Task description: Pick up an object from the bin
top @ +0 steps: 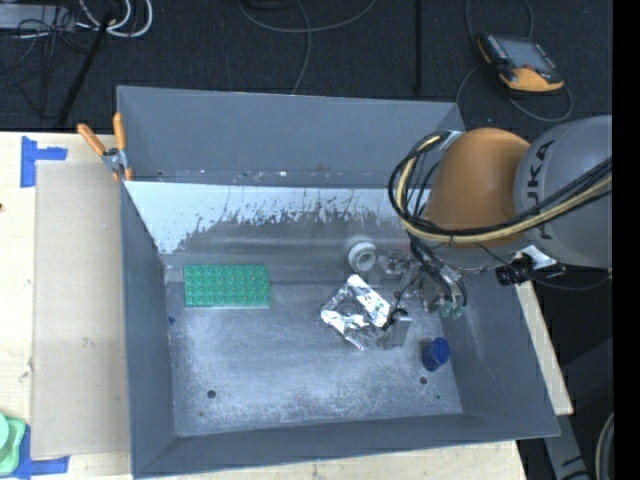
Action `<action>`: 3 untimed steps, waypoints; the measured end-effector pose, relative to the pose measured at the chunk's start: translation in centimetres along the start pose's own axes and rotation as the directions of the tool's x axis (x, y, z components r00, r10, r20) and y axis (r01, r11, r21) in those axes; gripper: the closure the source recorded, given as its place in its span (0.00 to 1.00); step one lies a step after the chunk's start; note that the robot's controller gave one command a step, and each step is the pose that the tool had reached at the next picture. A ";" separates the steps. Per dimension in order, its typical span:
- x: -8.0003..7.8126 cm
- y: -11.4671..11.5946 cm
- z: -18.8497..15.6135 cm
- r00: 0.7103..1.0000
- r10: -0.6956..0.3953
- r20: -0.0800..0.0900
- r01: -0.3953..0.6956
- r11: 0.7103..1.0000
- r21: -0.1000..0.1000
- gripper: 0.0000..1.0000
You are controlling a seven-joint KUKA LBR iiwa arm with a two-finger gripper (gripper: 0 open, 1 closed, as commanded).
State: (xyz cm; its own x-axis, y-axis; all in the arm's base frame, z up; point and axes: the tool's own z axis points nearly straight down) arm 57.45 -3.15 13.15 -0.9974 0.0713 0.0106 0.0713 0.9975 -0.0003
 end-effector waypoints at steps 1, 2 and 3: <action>0.3 0.4 0.1 0.995 0.097 0.009 -0.097 0.995 -0.001 0.00; 1.0 0.0 -0.6 0.983 0.181 0.009 -0.181 0.983 -0.002 0.00; 2.2 0.9 6.4 0.891 0.455 0.003 -0.455 0.891 -0.002 0.00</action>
Offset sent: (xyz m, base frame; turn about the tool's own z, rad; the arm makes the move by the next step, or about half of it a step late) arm -0.0028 0.0041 0.0000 0.0984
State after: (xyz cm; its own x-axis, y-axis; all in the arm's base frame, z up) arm 55.24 -2.12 6.73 -0.8558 0.5172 0.0066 0.5172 0.8558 -0.0031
